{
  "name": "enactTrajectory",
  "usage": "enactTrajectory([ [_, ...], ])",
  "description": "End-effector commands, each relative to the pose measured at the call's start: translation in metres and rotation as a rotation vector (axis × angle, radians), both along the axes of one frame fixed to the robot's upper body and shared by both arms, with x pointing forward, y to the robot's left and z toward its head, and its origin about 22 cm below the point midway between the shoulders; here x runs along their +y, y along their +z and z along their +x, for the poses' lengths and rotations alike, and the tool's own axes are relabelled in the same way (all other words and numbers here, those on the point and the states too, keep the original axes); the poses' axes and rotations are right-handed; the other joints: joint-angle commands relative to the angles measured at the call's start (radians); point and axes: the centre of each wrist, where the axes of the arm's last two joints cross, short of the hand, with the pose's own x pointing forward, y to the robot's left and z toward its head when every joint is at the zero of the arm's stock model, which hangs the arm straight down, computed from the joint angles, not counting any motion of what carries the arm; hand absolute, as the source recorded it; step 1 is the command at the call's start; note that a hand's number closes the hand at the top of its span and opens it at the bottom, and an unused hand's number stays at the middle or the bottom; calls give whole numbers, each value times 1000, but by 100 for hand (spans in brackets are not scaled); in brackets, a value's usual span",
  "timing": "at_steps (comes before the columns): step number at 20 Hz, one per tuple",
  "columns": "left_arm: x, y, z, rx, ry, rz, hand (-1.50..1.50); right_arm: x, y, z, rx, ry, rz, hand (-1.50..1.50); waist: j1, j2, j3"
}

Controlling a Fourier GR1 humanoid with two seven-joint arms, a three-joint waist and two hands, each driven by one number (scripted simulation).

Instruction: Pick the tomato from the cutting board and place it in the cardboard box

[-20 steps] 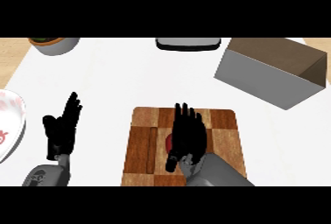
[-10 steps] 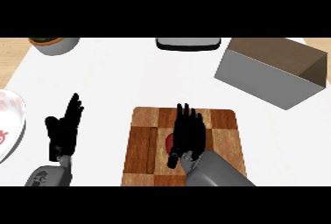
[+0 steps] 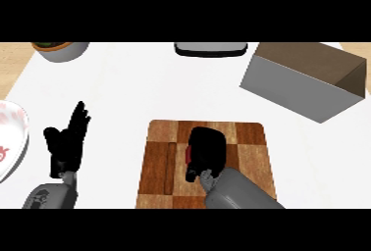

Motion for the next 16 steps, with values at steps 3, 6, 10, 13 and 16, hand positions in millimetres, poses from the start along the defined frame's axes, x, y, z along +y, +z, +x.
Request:
enactTrajectory([
  [3,0,-9,-5,4,15,14,0,-14,-2,-24,-1,46,-11,150,-8,-1,0],
  [6,-2,8,-4,-6,12,5,0,-27,-21,-29,38,163,-8,150,-6,-1,0],
  [10,-4,0,-10,-17,16,2,0,-32,9,-15,-5,185,-37,150,-5,-1,0],
  [13,6,-1,-1,3,-5,6,0,-23,11,-22,-67,202,-43,150,-7,-1,0],
  [16,4,-4,-1,6,8,-1,0,-24,35,-29,-158,223,-34,150,-7,-1,0],
])
